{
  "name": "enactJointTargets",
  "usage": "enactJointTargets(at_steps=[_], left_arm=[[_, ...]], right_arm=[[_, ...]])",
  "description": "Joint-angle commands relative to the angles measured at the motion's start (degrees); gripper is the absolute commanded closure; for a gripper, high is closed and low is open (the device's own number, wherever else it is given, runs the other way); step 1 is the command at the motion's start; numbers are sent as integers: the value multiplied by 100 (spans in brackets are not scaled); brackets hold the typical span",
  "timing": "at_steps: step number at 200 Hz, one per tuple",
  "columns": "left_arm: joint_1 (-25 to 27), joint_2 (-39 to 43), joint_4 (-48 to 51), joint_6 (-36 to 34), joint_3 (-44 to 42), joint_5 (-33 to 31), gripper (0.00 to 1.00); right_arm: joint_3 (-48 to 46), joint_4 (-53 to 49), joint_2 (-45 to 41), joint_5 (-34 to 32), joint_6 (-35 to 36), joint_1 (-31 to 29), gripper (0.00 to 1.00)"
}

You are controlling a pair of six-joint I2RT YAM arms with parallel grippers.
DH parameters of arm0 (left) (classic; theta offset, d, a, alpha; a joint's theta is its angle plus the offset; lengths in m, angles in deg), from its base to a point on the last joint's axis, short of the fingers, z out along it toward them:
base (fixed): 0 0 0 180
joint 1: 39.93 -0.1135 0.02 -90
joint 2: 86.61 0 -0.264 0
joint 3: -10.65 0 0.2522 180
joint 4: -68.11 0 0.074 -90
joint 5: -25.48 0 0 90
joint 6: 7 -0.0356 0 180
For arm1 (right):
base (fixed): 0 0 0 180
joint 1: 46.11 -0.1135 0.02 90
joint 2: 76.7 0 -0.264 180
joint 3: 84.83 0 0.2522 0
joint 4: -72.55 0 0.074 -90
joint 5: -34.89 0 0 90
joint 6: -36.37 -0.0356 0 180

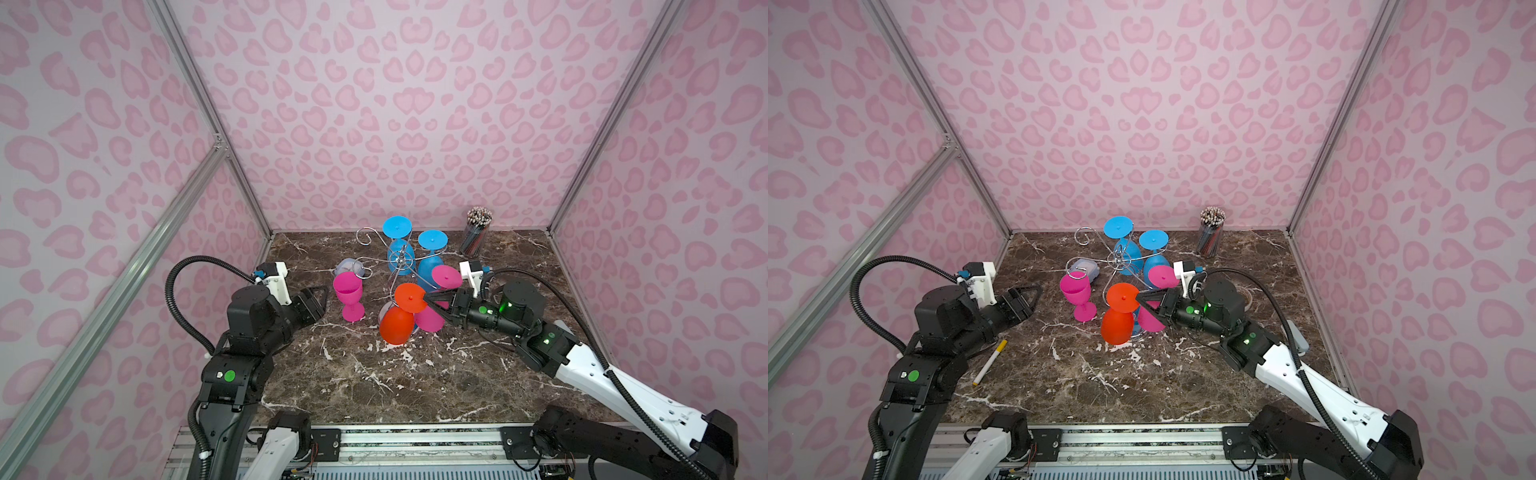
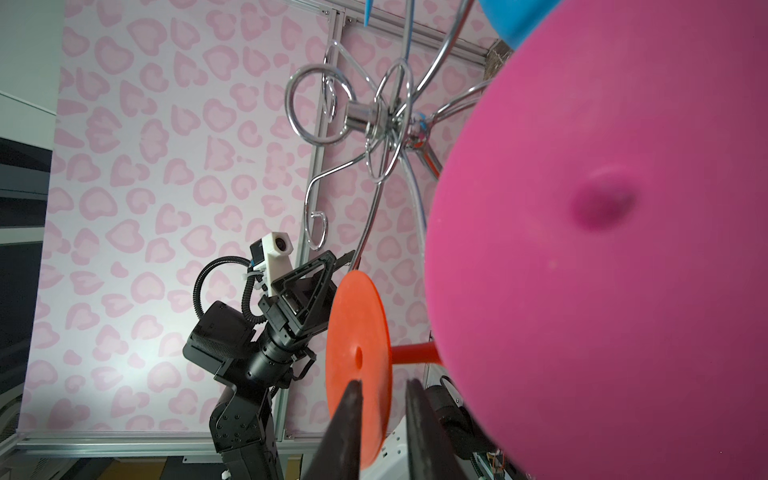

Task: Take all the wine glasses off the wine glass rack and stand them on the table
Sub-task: 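Close the right gripper on the orange glass base rim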

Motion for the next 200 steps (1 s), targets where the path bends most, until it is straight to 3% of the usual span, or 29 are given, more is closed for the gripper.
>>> enactJointTargets(at_steps=[1, 72, 157, 200], left_arm=[[2, 20, -51, 26, -9, 16, 43], [2, 74, -13, 25, -26, 3, 43], [-2, 103, 19, 26, -35, -7, 43], [2, 120, 43, 9, -35, -24, 43]], right_arm=[[-57, 196, 23, -25, -24, -13, 80], [-53, 328, 70, -7, -86, -59, 84], [-50, 370, 85, -85, -139, -120, 100], [-38, 428, 78, -160, -230, -163, 100]])
